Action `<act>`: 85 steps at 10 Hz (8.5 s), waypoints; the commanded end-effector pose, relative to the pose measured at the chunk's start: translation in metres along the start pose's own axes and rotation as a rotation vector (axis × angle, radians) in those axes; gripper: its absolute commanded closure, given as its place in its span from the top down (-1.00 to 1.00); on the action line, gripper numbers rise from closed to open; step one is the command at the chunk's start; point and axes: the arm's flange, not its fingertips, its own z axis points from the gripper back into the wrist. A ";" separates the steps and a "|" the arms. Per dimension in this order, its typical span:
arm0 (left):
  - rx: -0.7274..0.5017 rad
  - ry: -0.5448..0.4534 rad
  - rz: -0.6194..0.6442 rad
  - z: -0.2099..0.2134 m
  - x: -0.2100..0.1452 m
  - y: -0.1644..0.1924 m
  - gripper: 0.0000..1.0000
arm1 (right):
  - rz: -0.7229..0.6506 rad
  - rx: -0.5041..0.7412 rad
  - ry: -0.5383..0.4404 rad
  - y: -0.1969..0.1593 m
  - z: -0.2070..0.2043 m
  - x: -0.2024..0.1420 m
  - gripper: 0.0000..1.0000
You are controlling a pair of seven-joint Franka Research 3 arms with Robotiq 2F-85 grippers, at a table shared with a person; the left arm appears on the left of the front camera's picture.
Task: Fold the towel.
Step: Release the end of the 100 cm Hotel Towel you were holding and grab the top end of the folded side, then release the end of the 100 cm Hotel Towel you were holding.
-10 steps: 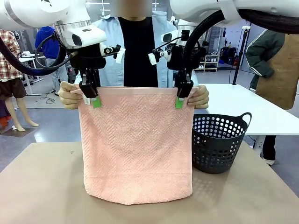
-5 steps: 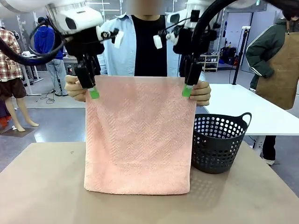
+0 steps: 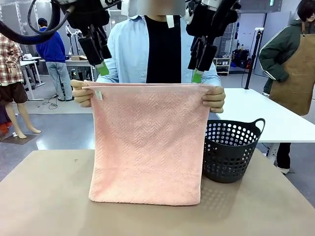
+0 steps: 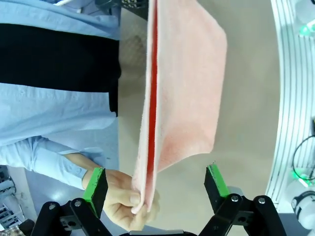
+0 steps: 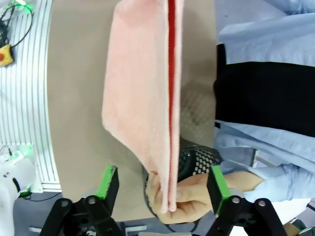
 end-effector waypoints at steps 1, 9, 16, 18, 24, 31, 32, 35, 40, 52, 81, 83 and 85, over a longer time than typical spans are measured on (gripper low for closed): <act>0.031 0.042 0.018 -0.015 0.007 0.005 1.00 | 0.022 -0.015 0.015 0.001 -0.011 -0.001 0.74; -0.089 0.148 0.037 -0.070 -0.006 0.016 1.00 | 0.050 0.063 0.109 -0.022 -0.050 0.007 0.74; -0.130 0.171 0.036 -0.096 -0.014 0.024 0.22 | 0.023 0.114 0.119 -0.031 -0.073 0.006 0.29; -0.139 0.159 0.035 -0.096 -0.015 0.026 -0.98 | 0.019 0.102 0.119 -0.033 -0.070 0.005 -0.91; -0.138 0.169 0.028 -0.092 -0.015 0.023 -1.00 | -0.002 0.125 0.136 -0.035 -0.073 0.004 -1.00; -0.141 0.137 0.031 -0.096 -0.016 0.023 -1.00 | 0.023 0.120 0.122 -0.032 -0.075 0.002 -1.00; -0.141 0.137 0.031 -0.096 -0.016 0.023 -1.00 | 0.023 0.120 0.122 -0.032 -0.075 0.002 -1.00; -0.141 0.137 0.031 -0.096 -0.016 0.023 -1.00 | 0.023 0.120 0.122 -0.032 -0.075 0.002 -1.00; -0.141 0.137 0.031 -0.096 -0.016 0.023 -1.00 | 0.023 0.120 0.122 -0.032 -0.075 0.002 -1.00; -0.141 0.137 0.031 -0.096 -0.016 0.023 -1.00 | 0.023 0.120 0.122 -0.032 -0.075 0.002 -1.00; -0.100 0.101 0.057 -0.081 -0.014 0.026 1.00 | 0.002 0.103 0.088 -0.031 -0.056 -0.004 0.62; -0.054 0.062 0.089 -0.048 -0.015 0.029 1.00 | -0.026 0.089 0.018 -0.032 -0.021 -0.021 1.00; -0.018 -0.002 0.154 -0.008 -0.023 0.027 0.95 | -0.070 0.112 -0.082 -0.031 0.013 -0.048 0.72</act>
